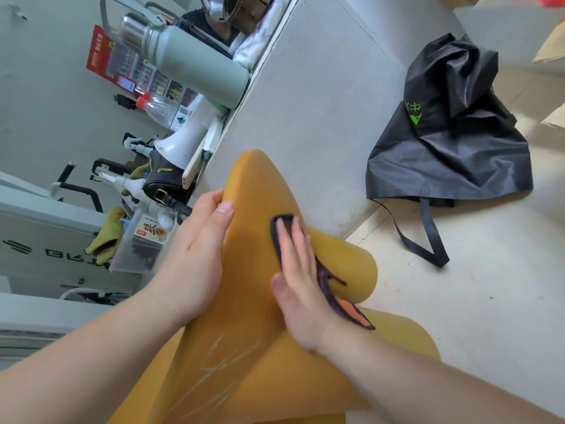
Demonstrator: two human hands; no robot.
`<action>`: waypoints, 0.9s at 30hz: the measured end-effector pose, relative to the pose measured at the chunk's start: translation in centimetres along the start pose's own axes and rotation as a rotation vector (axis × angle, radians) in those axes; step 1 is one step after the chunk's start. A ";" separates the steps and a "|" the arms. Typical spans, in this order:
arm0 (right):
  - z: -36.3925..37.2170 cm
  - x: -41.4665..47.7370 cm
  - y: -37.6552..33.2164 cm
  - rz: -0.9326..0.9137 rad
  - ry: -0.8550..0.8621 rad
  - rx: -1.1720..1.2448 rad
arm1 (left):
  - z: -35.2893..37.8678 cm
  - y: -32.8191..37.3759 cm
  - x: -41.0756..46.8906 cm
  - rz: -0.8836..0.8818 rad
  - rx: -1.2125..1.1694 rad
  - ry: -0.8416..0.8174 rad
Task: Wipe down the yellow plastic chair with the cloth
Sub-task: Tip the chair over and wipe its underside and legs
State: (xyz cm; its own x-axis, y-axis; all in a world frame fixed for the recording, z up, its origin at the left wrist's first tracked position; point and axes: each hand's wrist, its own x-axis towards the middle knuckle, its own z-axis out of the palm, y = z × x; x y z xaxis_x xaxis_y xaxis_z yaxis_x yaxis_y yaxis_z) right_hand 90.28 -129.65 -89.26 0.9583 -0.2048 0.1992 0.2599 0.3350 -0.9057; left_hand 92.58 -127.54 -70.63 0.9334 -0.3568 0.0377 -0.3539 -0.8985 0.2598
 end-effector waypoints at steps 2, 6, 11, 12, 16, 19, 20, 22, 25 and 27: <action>-1.7 4.3 0.2 0.086 0.009 0.064 | 0.0 0.0 0.1 -0.011 0.004 0.011; -2.5 8.9 -0.6 0.186 0.054 0.149 | 0.1 0.2 0.0 -0.032 0.001 0.006; 0.0 0.2 -2.4 -0.050 0.035 -0.033 | 0.2 -0.1 0.4 -0.041 -0.063 0.024; 1.1 -2.7 -3.1 -0.104 -0.011 -0.058 | 0.2 -0.1 0.4 -0.041 -0.071 0.029; 3.9 -7.1 -4.2 -0.135 -0.106 -0.100 | 0.3 -0.2 0.3 -0.039 -0.088 0.027; 2.3 -3.0 -3.6 -0.127 0.032 -0.141 | 0.3 0.0 0.4 -0.042 -0.095 0.038; 1.5 -1.2 -3.5 -0.107 0.066 -0.107 | 0.3 0.1 0.5 -0.043 -0.102 0.035; 0.3 1.5 -4.0 -0.071 0.101 -0.051 | 0.4 0.0 0.6 -0.055 -0.127 0.050; 0.8 0.7 -5.0 -0.066 0.117 -0.086 | 0.3 -0.3 0.6 -0.110 -0.157 0.068; 2.0 -2.3 -5.0 -0.074 0.083 -0.105 | 0.1 -0.1 0.3 -0.108 -0.127 0.073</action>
State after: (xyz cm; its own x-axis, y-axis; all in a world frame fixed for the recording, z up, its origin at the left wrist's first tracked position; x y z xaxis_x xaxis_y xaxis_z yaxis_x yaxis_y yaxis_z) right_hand 86.99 -129.00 -84.48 0.9226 -0.3024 0.2395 0.3117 0.2186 -0.9247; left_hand 92.92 -127.59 -70.78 0.9690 -0.2365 0.0716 -0.2455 -0.8892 0.3861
